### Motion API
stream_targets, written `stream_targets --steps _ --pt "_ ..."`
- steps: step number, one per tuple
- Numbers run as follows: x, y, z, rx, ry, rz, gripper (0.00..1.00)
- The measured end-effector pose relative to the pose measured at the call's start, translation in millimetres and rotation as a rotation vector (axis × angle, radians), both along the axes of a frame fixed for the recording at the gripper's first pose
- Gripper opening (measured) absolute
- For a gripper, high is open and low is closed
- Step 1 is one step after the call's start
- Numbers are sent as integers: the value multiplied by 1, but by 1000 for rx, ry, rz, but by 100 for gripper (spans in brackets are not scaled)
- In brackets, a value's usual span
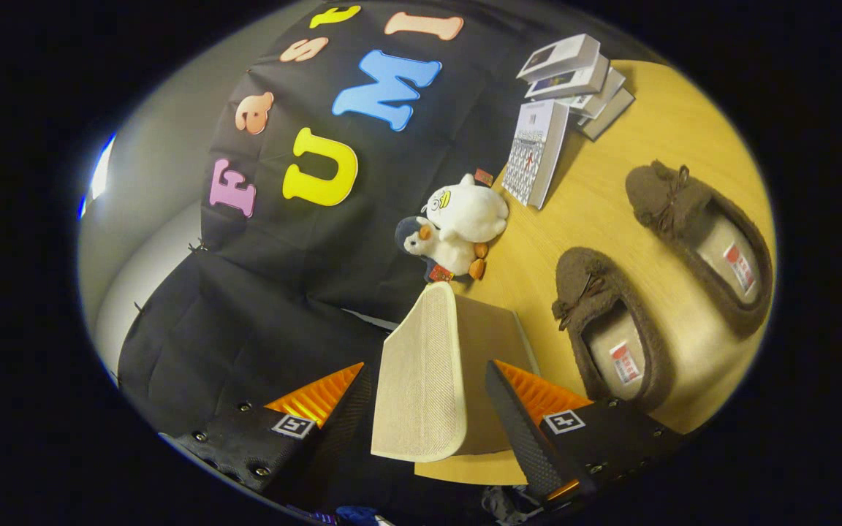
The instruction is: Open the storage box then place both shoes into the box .Put the left shoe in first, then the right shoe, with the right side of both shoes facing outward in a uniform manner.
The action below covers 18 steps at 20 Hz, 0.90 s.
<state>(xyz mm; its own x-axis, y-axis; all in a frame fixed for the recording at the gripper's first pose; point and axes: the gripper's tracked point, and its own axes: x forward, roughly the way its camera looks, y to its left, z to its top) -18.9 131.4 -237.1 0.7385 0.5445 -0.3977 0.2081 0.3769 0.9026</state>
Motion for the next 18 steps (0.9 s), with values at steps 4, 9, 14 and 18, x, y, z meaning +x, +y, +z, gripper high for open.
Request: stream_targets --steps 4,9,14,18 --pt "0 15 -16 69 55 9 97" --pt "0 32 -27 132 94 34 94" --pt "-5 51 -33 162 126 93 77" --pt "-3 51 -33 152 125 103 29"
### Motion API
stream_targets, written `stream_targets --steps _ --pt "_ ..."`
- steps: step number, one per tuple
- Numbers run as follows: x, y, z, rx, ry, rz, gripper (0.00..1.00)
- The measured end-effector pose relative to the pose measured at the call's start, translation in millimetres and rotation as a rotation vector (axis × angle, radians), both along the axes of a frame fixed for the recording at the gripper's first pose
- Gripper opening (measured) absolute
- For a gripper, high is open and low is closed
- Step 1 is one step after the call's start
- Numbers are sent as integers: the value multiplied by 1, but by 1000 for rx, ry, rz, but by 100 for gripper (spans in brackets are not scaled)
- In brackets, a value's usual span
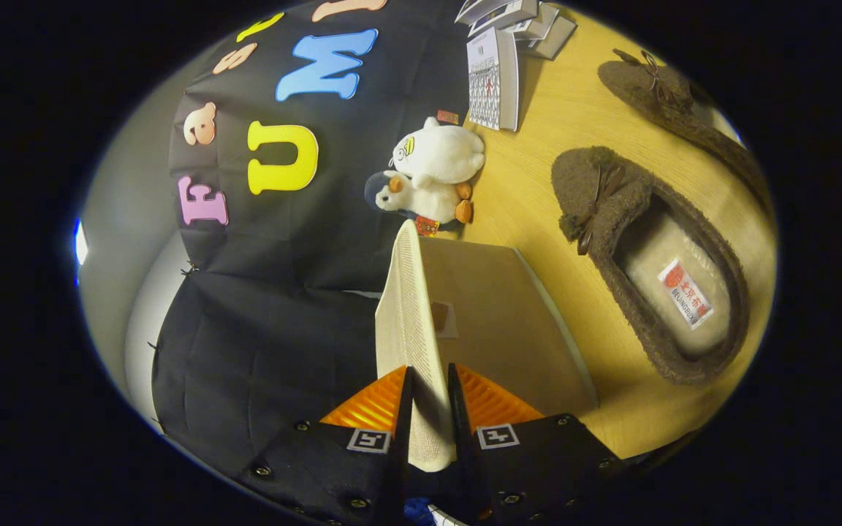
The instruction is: Open the storage box then place both shoes into the box .Put the left shoe in first, then the right shoe, with the right side of both shoes facing outward in a uniform manner.
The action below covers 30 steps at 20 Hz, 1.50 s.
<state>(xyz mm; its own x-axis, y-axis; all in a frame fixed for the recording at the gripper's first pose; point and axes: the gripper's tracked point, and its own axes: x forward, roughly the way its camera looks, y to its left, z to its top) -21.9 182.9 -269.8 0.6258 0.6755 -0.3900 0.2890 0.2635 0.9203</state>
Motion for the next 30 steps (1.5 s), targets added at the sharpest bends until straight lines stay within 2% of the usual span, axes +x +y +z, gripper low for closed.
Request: stream_targets --steps 1,2,3,4,18,30 --pt "-1 2 1 -9 -5 18 29" --pt "-3 -10 8 2 -34 -1 29" --pt "13 -16 1 -9 -27 -30 14" --pt "8 -3 7 -16 -34 -9 0" --pt "19 31 109 -81 -211 115 0" --pt "21 84 149 -334 -320 206 0"
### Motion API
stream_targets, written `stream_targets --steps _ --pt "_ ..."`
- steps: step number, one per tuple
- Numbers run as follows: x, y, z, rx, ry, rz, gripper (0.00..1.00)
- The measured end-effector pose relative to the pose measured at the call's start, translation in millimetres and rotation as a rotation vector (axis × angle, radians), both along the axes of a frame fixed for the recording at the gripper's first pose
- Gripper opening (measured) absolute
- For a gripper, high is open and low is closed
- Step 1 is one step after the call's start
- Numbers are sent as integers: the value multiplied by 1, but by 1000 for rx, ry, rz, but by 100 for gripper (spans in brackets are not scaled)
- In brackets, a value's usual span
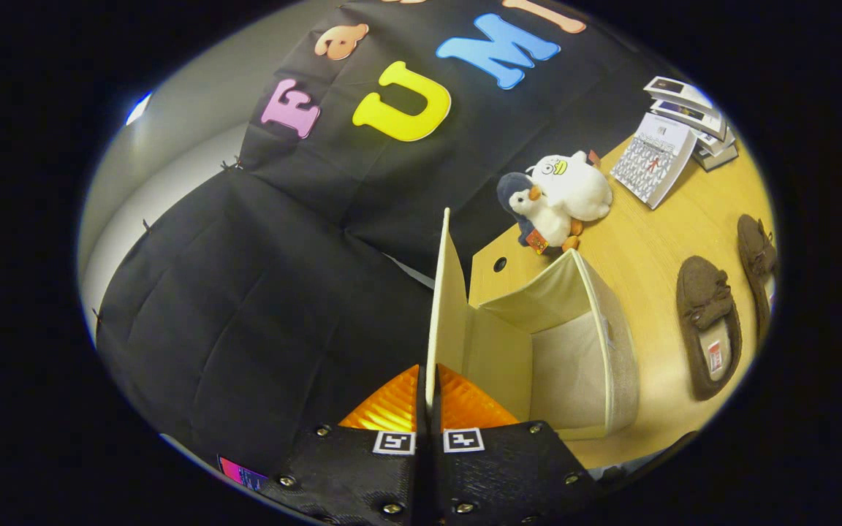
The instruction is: Open the storage box then place both shoes into the box .Put the left shoe in first, then the right shoe, with the right side of both shoes facing outward in a uniform manner.
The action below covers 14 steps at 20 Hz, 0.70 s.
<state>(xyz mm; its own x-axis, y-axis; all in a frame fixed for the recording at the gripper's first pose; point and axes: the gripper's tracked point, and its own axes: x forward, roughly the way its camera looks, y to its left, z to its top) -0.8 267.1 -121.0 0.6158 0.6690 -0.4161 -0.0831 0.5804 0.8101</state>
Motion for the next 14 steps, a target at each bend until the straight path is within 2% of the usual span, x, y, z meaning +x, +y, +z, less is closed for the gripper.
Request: stream_targets --steps 3,14 --pt "-1 21 10 -45 -34 35 0" --pt "0 104 27 -78 -103 125 1"
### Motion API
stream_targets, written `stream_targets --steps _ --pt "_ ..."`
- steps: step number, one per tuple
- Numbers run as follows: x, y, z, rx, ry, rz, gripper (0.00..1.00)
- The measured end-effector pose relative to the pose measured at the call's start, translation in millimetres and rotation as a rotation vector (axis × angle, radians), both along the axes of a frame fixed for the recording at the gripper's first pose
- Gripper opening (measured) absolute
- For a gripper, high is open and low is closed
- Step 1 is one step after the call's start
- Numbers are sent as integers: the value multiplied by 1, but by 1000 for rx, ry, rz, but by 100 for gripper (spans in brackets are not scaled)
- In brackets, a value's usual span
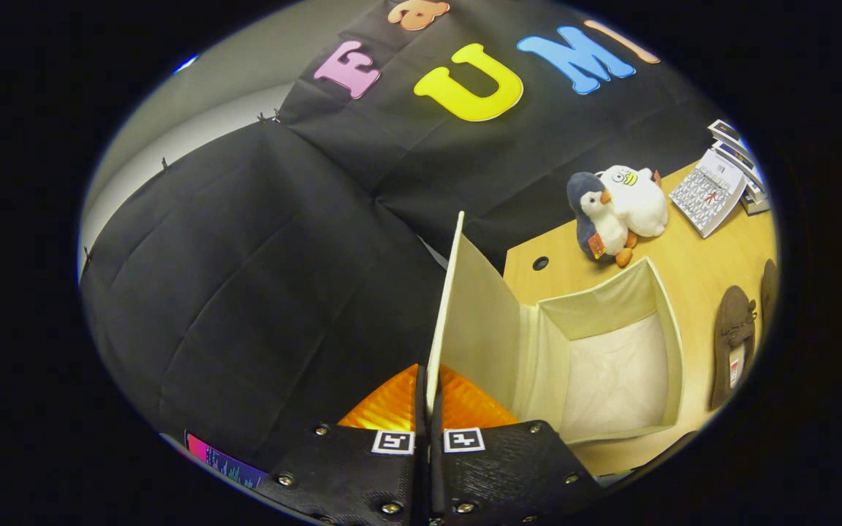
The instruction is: Open the storage box then place both shoes into the box .Put the left shoe in first, then the right shoe, with the right side of both shoes facing outward in a uniform manner.
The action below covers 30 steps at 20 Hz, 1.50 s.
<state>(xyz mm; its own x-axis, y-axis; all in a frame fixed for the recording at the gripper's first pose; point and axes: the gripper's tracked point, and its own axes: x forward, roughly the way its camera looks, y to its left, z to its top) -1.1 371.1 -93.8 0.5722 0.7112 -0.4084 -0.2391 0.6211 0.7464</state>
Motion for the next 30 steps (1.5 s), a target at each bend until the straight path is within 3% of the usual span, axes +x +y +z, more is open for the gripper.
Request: stream_targets --steps 3,4,8,16,23,30 --pt "0 25 3 -30 -55 58 9" --pt "-2 31 -1 -55 -77 80 16" --pt "-6 42 1 -118 -149 130 97" --pt "-7 11 3 -169 -233 143 97" --pt "19 -91 2 -411 -435 18 97" --pt "35 -195 -23 -571 -442 -101 97"
